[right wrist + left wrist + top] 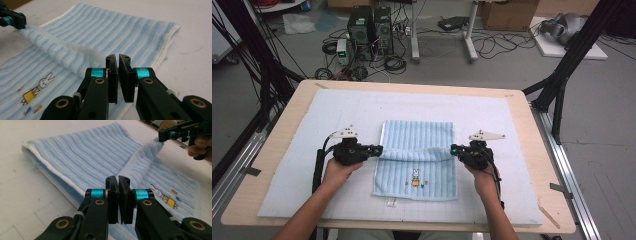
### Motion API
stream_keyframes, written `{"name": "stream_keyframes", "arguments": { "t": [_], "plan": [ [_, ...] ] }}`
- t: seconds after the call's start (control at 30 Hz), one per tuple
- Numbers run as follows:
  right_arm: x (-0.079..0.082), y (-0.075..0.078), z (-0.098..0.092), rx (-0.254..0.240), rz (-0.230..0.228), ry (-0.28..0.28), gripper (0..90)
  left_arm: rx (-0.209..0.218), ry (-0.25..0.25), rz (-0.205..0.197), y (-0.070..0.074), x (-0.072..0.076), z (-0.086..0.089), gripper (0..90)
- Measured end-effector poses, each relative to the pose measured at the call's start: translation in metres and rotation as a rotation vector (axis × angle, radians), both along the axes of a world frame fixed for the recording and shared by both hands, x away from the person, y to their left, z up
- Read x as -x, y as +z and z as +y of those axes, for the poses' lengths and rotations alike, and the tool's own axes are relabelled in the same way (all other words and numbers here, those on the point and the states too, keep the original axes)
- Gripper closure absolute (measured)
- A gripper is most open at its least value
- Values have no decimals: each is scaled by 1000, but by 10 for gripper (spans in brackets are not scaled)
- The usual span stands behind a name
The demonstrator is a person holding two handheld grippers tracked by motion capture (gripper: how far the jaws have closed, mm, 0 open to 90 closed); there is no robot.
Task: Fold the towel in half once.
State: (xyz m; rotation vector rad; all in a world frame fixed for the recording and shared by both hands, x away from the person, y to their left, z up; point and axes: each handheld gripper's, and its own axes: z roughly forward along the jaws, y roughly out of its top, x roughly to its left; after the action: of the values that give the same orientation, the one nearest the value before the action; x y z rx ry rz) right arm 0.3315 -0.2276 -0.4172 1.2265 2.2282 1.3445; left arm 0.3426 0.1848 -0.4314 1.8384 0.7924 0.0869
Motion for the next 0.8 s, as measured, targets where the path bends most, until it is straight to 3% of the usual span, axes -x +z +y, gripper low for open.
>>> {"name": "stream_keyframes", "arguments": {
  "t": [0.2,0.27,0.3,0.37,0.47,0.53,0.57,0.63,0.73,0.8],
  "plan": [
    [17,-5,-4,-1,-11,11,857,1,-7,-8,0,14,4,862],
    [21,-7,-5,25,-20,4,846,3,-3,-11,-1,16,4,862],
    [22,-7,-6,35,-23,10,779,4,-3,-14,0,16,3,861],
    [23,-8,-9,4,-1,25,582,6,-1,-21,0,16,3,861],
    [25,-6,-9,31,-12,76,459,4,-5,-21,0,17,2,861],
    [25,-8,-6,68,-12,81,433,5,-2,-19,-1,17,2,861],
    [24,-9,-5,82,-9,78,438,6,-1,-19,-1,17,2,861],
    [21,-13,-3,101,-8,97,536,1,-4,-22,-1,17,3,861],
    [21,-14,-1,120,-22,126,795,5,-3,-24,-1,17,4,860],
    [23,-12,-3,109,-39,137,838,9,2,-25,-1,17,5,858]
  ]
}}
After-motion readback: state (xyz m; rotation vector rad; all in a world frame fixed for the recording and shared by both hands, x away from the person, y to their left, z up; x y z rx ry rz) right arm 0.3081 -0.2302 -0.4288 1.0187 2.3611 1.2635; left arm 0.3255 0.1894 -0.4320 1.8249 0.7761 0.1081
